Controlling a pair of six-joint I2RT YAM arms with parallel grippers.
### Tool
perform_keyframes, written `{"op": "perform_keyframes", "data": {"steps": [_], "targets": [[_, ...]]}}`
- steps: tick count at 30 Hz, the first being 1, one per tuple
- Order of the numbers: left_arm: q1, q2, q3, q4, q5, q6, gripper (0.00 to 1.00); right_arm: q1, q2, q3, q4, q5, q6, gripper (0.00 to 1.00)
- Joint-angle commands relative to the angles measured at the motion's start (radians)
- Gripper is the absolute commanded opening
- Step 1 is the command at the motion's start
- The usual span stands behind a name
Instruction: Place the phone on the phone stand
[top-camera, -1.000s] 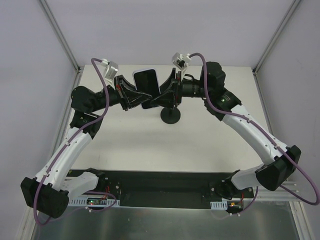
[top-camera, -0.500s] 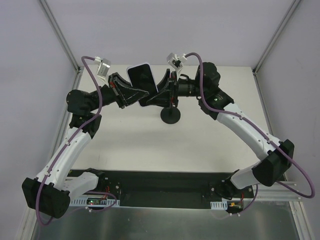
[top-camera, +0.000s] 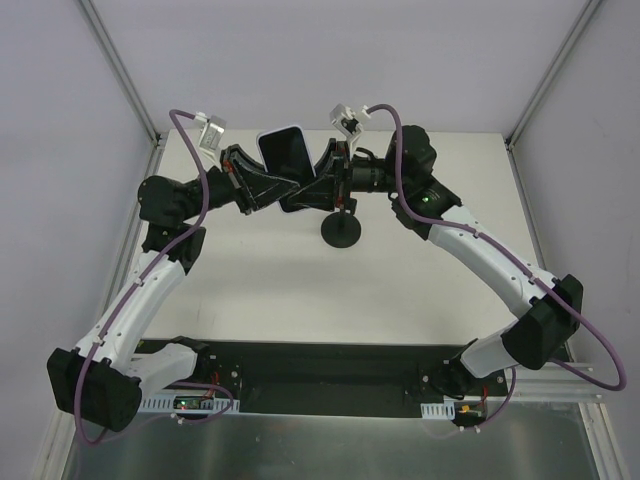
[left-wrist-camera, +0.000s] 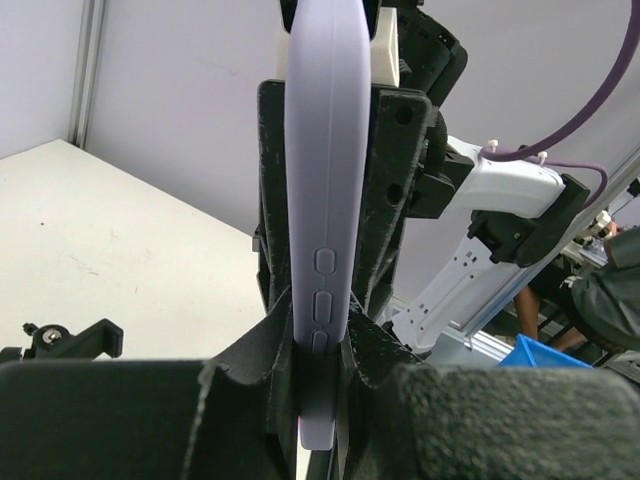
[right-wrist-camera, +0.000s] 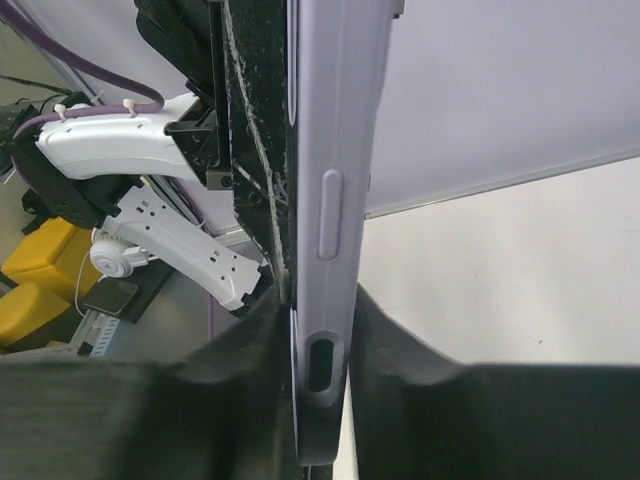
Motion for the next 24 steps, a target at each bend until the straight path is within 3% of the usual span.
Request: {"op": "perform_keyframes", "data": {"steps": [1,3,5,8,10,13,19,23,24], "targets": [[0.008,-0.014,0.013,0.108,0.004,-0.015,0.00,0.003,-0.013,0.020,0.073,-0.021,0.016,0.16],[0.008,-0.013,0.016,0.108,0.004,-0.019,0.00,0.003,-0.012,0.019,0.073,-0.026,0.016,0.01],[0.008,-0.014,0.022,0.090,0.007,-0.016,0.00,0.003,-0.018,0.008,0.070,-0.038,-0.007,0.01],[0.009,-0.011,0.045,0.051,0.019,0.005,0.23,0.004,-0.044,-0.007,0.009,-0.041,-0.063,0.01],[0.012,-0.008,0.059,0.030,0.036,0.013,0.47,0.003,-0.056,-0.012,-0.021,-0.021,-0.117,0.01],[0.026,0.001,0.073,0.024,0.059,0.007,0.55,0.001,-0.071,-0.021,-0.035,-0.041,-0.142,0.01],[0.069,-0.002,0.068,0.079,0.061,-0.029,0.43,-0.002,-0.067,-0.018,-0.039,-0.067,-0.142,0.01],[0.083,0.003,0.068,0.097,0.068,-0.052,0.21,-0.003,-0.042,-0.008,-0.029,-0.099,-0.128,0.01],[0.084,0.001,0.068,0.097,0.072,-0.050,0.20,-0.002,-0.039,-0.006,-0.026,-0.105,-0.125,0.01]]}}
